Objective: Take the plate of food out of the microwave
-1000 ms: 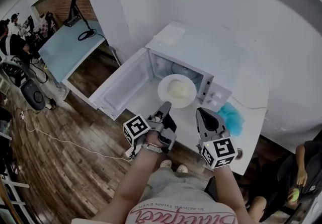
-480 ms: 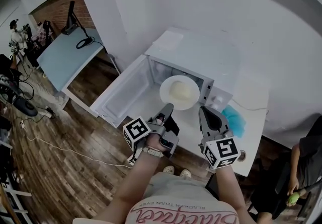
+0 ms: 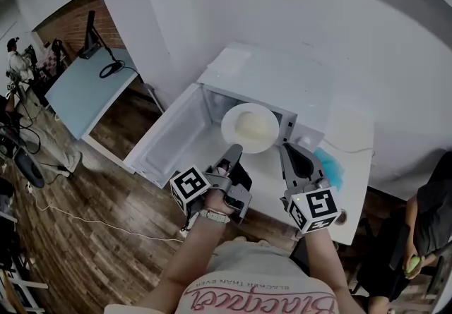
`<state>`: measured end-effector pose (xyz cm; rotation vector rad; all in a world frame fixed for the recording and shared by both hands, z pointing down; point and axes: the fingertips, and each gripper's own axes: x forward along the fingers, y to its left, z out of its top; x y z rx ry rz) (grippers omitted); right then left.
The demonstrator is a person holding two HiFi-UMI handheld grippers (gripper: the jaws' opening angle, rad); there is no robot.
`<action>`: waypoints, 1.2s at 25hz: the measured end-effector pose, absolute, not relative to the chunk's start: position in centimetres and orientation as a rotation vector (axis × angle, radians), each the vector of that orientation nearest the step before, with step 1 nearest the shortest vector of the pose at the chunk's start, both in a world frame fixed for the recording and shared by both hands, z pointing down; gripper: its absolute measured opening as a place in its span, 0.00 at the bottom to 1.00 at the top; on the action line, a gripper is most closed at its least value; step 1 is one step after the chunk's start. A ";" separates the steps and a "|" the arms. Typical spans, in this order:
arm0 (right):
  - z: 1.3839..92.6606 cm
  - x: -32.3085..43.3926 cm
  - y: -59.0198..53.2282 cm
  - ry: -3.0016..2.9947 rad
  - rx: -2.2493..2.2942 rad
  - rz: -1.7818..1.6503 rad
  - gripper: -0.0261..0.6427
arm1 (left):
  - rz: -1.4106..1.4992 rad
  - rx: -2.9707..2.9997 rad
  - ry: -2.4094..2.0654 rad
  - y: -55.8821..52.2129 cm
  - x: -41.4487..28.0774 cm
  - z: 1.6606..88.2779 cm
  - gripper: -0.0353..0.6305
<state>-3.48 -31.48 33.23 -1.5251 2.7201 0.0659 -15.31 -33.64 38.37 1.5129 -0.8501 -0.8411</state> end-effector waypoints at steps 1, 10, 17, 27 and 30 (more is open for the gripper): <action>33.1 -3.5 -31.6 2.718 -1.528 0.072 0.06 | -0.840 1.517 -0.845 -33.8 -15.2 38.2 0.07; 33.5 -3.6 -32.6 2.703 -1.588 0.074 0.05 | -0.832 1.554 -0.815 -34.5 -15.0 37.6 0.07; 33.5 -3.8 -33.0 2.714 -1.588 0.069 0.05 | -0.824 1.565 -0.804 -35.0 -14.8 37.2 0.07; 33.6 -4.1 -32.7 2.742 -1.586 0.091 0.05 | -0.810 1.589 -0.797 -34.7 -14.7 36.7 0.07; 33.5 -3.9 -32.8 2.733 -1.591 0.095 0.05 | -0.808 1.590 -0.793 -34.7 -14.6 36.6 0.07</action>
